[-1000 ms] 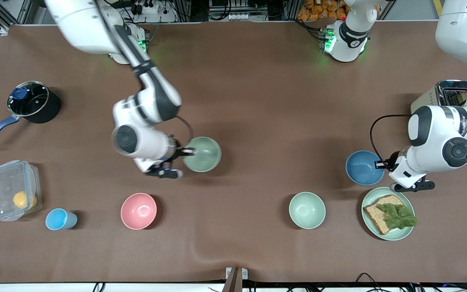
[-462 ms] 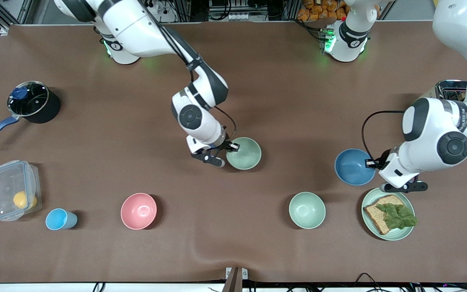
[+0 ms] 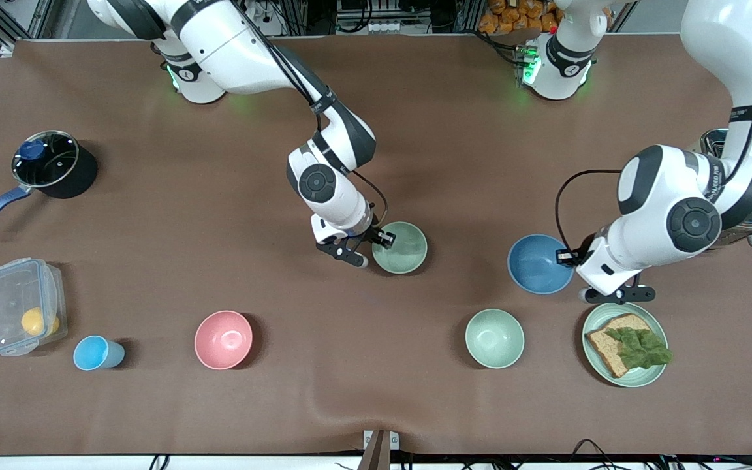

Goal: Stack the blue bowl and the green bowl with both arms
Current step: 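Carry the green bowl and the blue bowl toward each other mid-table, then lower the blue bowl into the green bowl with the left gripper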

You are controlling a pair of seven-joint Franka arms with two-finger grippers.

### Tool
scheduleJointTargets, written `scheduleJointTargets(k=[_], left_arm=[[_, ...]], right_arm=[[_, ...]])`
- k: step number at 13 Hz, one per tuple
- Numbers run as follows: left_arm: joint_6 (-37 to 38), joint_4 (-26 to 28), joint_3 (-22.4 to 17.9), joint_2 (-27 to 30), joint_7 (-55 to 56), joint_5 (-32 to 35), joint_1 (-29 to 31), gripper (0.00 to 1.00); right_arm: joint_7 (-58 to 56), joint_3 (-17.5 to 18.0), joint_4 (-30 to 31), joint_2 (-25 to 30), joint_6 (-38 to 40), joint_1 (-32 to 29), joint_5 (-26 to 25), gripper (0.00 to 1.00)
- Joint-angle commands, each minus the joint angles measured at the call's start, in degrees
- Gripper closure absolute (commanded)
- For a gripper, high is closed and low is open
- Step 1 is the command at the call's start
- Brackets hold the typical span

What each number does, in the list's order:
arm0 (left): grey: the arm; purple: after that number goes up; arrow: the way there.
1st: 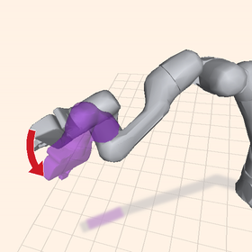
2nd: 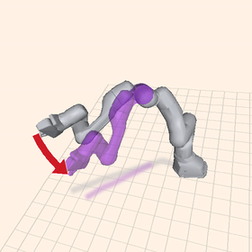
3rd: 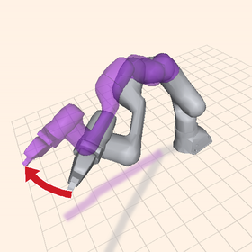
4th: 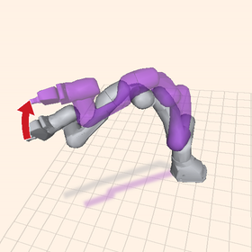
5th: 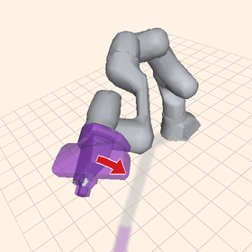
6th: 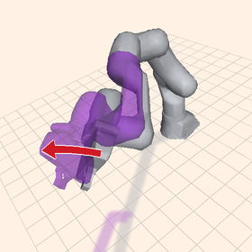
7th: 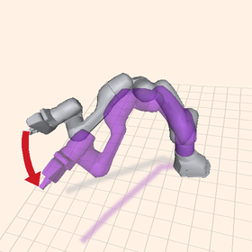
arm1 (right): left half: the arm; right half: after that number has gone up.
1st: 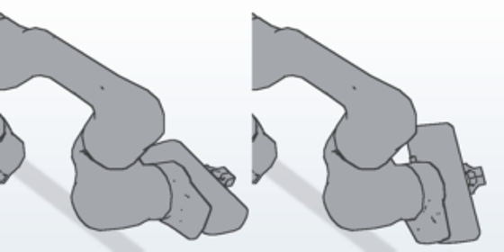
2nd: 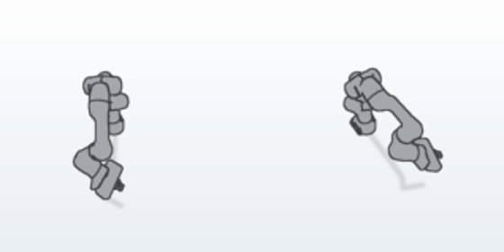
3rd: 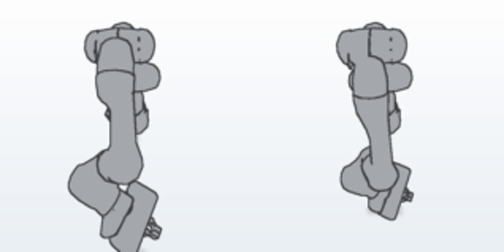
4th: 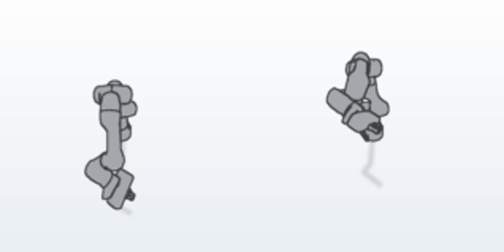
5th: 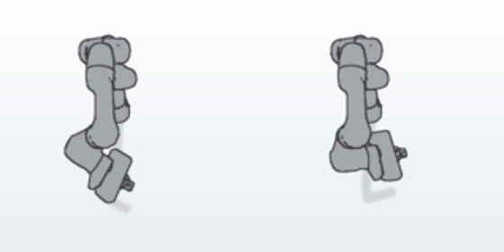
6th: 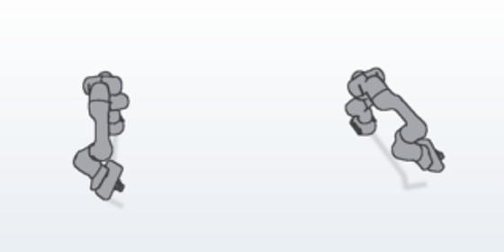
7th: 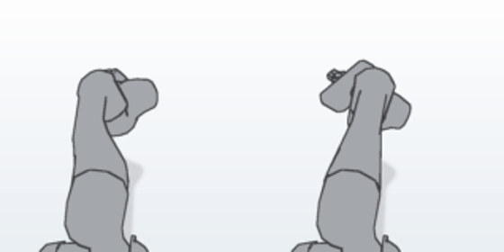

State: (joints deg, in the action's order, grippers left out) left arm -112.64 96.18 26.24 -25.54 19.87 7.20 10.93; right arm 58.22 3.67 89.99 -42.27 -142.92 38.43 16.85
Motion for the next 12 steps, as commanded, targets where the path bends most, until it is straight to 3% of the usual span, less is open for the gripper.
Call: scheduleJointTargets(k=[1, 4, 7, 12], left_arm=[[0.9, -0.5, 2.1, 0.4, 5.3, -2.5, -0.6, 1.00], [-0.6, -0.6, 3.2, -0.8, 9.3, -5.4, -3.1, 1.00], [-2.9, -3.5, 3.2, -3.9, 14.7, -6.8, -8.0, 1.00], [-4.5, -7.2, 3.1, -7.2, 22.6, -6.7, -13.4, 1.00]], right_arm=[[5.6, -0.7, -1.3, 5.9, 8.1, -3.7, 1.0, 0.00], [9.5, -0.8, -4.9, 6.2, 17.1, -7.2, 0.9, 0.00], [20.1, -0.8, -7.4, 4.0, 16.7, -7.3, 0.8, 0.00], [27.7, -0.5, -12.4, -2.6, 16.7, -8.5, 1.5, 0.00]])
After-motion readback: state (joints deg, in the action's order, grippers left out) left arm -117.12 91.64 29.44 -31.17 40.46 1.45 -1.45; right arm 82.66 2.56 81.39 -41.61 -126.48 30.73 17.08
